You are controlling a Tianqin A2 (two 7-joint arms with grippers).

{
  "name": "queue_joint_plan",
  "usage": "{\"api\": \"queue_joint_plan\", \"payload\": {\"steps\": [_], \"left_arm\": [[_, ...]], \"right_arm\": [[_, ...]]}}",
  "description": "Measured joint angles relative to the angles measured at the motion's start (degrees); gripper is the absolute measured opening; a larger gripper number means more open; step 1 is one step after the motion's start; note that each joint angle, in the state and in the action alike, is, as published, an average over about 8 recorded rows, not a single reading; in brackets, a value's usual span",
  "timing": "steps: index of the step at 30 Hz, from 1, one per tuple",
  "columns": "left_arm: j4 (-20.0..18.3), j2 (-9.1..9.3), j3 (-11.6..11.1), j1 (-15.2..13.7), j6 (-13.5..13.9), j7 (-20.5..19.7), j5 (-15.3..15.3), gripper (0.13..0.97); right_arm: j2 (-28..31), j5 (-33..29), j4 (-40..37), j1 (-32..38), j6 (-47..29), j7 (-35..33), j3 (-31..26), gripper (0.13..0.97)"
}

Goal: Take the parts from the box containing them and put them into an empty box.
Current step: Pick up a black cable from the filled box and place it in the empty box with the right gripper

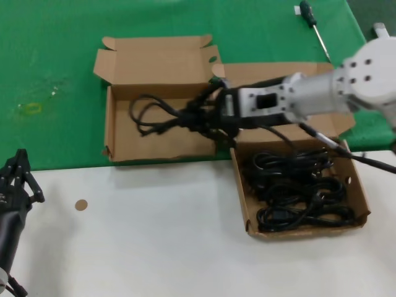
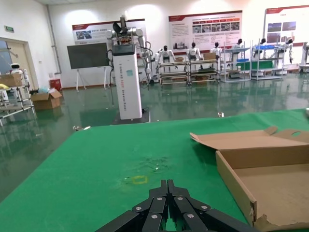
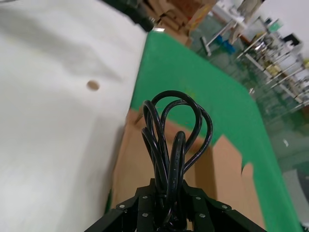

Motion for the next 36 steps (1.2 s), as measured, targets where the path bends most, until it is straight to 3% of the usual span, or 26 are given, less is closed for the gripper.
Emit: {"api": "queue_joint_plan", "payload": {"steps": [15,26,36], "left_arm": [[0.00,0.00,0.00,0.00,0.00,0.01,0.00,0.152],[0.00,0.00,0.00,0.00,0.00,0.01,0.00,0.152],[0.00,0.00,0.00,0.00,0.00,0.01,0.00,0.152]], "right_arm": [[-9.95,0.21,-9.87,1.58,7.74,-5.75,-0.99,0.241],[-13.18,2.01,-20.39,4.62,10.28,-13.76,0.26,0.240],[-14.49,2.71,-24.57,5.98,11.27,-17.31,0.86,0.258]]}}
